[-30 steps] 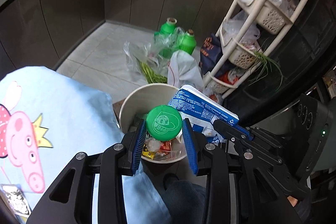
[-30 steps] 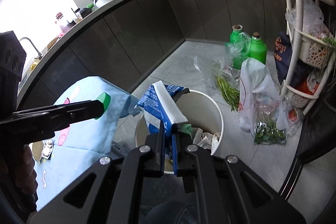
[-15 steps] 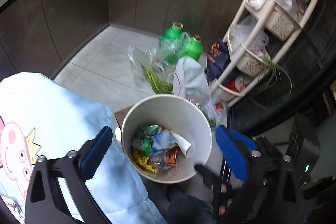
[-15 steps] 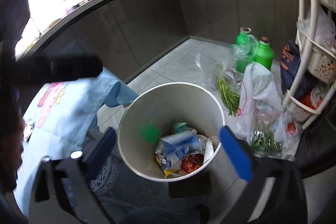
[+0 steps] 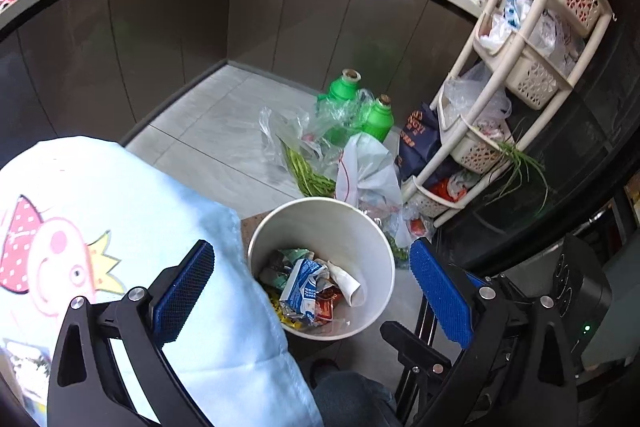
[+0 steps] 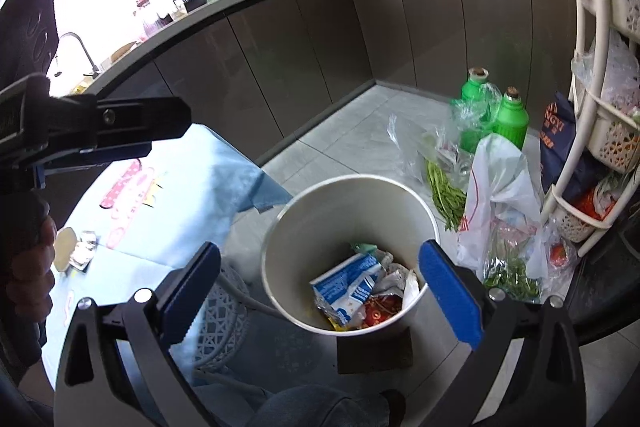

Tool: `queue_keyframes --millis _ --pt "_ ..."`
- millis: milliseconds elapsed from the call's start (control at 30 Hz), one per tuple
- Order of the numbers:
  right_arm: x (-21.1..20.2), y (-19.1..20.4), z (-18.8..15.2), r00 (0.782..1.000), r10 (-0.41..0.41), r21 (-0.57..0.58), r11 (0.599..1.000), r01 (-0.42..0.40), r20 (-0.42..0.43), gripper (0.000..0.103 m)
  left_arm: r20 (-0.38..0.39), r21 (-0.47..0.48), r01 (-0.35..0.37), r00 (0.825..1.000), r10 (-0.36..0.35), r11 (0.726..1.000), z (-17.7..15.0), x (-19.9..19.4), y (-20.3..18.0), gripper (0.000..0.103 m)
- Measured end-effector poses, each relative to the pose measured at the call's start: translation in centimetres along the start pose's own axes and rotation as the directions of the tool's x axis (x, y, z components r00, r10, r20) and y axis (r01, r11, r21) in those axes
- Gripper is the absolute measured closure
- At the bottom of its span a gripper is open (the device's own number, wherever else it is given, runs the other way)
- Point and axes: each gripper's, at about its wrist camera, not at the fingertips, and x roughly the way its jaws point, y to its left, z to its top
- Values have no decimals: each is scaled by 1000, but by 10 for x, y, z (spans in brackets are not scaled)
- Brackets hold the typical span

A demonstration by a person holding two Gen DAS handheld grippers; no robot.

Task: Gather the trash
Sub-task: 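Open the right tool while the left tool opens, dropping carton and cap into the bucket, then move both open tools back over the table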

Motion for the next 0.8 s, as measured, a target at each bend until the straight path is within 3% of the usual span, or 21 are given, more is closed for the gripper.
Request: queue_keyframes --millis 167,300,400,800 --pt "-27 20 10 999 18 -42 999 -17 42 4 46 -20 -8 999 8 1000 -5 -45 1 9" --pt "-48 38 16 997 34 -81 996 -28 71 4 74 -38 -79 994 81 996 -14 -81 2 9" --pt "-61 54 19 995 46 -113 993 -36 87 4 84 -67 -93 992 99 993 -23 -106 7 9" --pt "-75 126 17 992 111 -254 963 -91 67 4 119 -145 -201 968 219 969 -74 -184 41 9"
